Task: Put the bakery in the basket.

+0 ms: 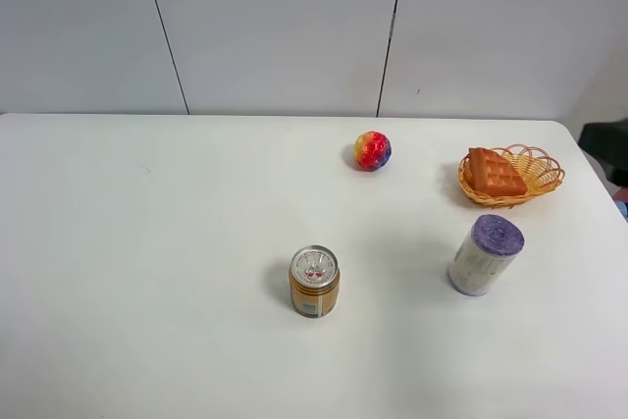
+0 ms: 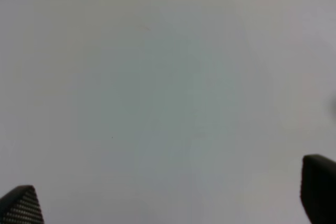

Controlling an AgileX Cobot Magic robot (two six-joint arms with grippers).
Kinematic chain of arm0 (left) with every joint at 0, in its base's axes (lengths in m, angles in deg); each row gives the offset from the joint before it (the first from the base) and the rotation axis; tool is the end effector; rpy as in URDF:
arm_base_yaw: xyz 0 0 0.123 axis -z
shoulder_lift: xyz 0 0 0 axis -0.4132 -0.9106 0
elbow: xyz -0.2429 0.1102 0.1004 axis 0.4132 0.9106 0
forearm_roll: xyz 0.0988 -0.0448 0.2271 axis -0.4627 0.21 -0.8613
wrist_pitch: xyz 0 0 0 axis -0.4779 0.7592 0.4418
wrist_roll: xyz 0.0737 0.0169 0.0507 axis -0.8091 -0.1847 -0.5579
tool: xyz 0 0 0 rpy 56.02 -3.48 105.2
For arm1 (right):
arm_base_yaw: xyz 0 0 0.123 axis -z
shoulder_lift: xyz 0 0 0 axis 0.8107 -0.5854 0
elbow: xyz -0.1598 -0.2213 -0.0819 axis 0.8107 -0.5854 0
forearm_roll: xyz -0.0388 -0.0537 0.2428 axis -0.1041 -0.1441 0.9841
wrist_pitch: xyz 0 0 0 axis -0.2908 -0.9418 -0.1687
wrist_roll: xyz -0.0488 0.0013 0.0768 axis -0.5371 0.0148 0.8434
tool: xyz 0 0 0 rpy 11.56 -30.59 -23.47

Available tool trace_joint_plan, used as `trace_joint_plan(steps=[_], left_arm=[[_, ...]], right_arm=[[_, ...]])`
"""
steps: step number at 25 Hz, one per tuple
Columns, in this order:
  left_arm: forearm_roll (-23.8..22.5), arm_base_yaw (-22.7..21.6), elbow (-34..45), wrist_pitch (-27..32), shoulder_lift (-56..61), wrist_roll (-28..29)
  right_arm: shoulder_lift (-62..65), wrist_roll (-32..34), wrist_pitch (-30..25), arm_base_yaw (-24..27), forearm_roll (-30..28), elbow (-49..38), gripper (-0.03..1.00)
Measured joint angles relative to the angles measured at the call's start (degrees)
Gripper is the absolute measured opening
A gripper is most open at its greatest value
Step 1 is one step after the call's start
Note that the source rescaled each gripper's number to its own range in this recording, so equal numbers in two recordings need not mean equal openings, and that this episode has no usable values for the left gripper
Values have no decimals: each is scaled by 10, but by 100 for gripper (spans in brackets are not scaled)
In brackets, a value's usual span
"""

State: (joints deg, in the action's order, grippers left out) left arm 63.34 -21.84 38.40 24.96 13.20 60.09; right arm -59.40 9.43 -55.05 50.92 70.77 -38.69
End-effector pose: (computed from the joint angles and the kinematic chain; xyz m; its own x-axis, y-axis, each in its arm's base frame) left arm -0.0062 -0.0038 0.2792 -0.4367 0.0280 -0.8992 0.0884 0.9960 -0.0119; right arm 0.1225 0.0064 0.3091 -0.4247 0.1198 -0.8974 0.0105 0.9918 0.1275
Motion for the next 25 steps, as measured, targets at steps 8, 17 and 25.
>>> trace_joint_plan(steps=[8,17,25], left_arm=[[0,0,0,0,0,0],[0,0,0,0,0,0],[0,0,0,0,0,0]], right_arm=[[210,9,-210,0,-23,-33,46],[327,9,-321,0,-30,-31,46],[351,-59,-355,10,-44,-36,46]])
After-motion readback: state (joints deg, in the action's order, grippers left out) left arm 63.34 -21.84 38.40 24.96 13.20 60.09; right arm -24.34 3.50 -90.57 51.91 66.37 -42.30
